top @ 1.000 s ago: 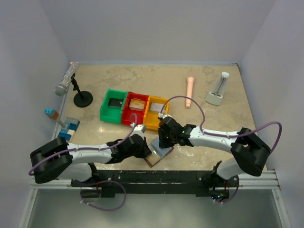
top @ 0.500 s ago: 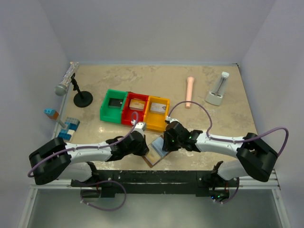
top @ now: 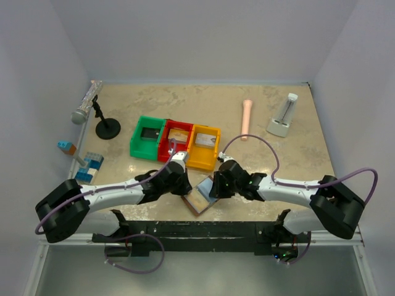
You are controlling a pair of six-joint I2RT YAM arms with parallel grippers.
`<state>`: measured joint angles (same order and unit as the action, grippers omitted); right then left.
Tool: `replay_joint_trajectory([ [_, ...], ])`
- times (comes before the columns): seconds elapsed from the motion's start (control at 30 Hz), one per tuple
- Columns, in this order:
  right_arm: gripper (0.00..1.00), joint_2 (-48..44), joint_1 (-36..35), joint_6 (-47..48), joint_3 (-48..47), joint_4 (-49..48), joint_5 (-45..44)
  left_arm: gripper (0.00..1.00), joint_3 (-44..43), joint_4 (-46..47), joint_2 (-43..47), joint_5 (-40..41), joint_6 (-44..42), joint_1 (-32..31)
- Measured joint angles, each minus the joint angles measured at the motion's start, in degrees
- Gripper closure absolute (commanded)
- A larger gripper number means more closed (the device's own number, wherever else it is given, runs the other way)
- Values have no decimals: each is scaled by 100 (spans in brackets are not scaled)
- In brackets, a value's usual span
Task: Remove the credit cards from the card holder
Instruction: Remove the credit card from the card holder.
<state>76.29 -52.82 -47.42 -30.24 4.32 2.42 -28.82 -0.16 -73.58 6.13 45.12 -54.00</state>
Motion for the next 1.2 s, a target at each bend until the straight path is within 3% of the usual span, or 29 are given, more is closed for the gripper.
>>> replay_joint_trajectory([
  [0.2,72,-111,-4,-44,26,175,-26,90,310,59,796,-199,133,-37],
  [0.3,66,-157,-7,-96,26,273,-85,86,350,188,931,-313,249,-240],
  [0.73,62,-236,-22,-227,7,409,-149,71,197,831,-212,-1331,363,-857],
  [0.93,62,-249,-22,-251,13,433,-162,73,90,911,-210,-1547,192,-1038],
  [1.2,65,-249,-22,-251,13,444,-173,85,-199,774,-520,-1600,-79,-1283],
])
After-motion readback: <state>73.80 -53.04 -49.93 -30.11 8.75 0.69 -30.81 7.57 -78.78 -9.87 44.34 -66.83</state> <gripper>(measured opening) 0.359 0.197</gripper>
